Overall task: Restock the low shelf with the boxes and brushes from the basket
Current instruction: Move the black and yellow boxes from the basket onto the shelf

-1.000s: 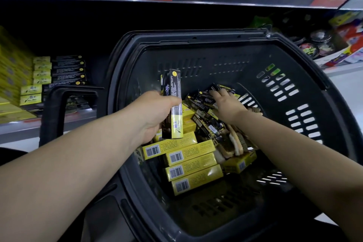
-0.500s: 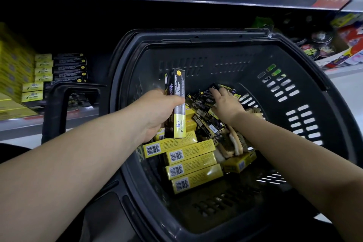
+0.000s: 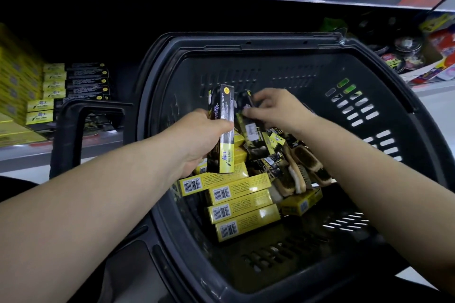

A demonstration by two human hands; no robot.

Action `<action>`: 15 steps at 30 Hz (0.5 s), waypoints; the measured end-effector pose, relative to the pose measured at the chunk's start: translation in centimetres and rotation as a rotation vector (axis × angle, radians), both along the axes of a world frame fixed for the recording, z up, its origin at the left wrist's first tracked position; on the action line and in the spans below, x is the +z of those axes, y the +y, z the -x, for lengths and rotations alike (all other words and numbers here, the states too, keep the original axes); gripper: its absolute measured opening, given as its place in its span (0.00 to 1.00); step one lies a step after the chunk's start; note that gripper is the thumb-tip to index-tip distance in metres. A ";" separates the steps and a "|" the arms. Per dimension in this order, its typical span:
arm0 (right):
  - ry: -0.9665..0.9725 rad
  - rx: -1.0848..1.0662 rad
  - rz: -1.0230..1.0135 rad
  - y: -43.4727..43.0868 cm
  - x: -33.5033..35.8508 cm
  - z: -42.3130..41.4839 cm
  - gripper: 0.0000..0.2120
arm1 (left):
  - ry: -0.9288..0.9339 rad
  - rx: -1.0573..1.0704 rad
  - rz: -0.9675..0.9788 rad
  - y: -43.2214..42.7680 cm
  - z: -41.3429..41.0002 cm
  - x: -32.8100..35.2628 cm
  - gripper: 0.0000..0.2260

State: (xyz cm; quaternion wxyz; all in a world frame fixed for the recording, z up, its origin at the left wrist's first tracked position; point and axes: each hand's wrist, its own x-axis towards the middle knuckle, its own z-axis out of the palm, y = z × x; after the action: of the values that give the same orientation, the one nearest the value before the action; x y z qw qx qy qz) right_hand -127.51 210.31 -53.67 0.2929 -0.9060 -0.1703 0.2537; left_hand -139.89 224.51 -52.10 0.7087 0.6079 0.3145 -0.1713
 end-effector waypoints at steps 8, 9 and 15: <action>0.390 -0.052 -0.398 1.7 2.6 2.1 0.17 | -0.089 0.012 0.005 0.1 0.1 0.0 0.22; 0.465 -0.054 -0.448 1.3 2.4 1.8 0.17 | -0.097 -0.003 0.012 0.2 0.1 -0.1 0.20; 0.014 0.147 0.298 -2.3 -4.9 -0.8 0.17 | -0.040 -0.082 0.004 0.3 0.2 -0.3 0.31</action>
State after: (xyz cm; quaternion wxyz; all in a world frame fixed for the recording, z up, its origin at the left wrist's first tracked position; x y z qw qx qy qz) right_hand -126.70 207.99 -58.59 0.1373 -0.9226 -0.1947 0.3033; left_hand -140.06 224.77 -52.36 0.7085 0.6220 0.2747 -0.1888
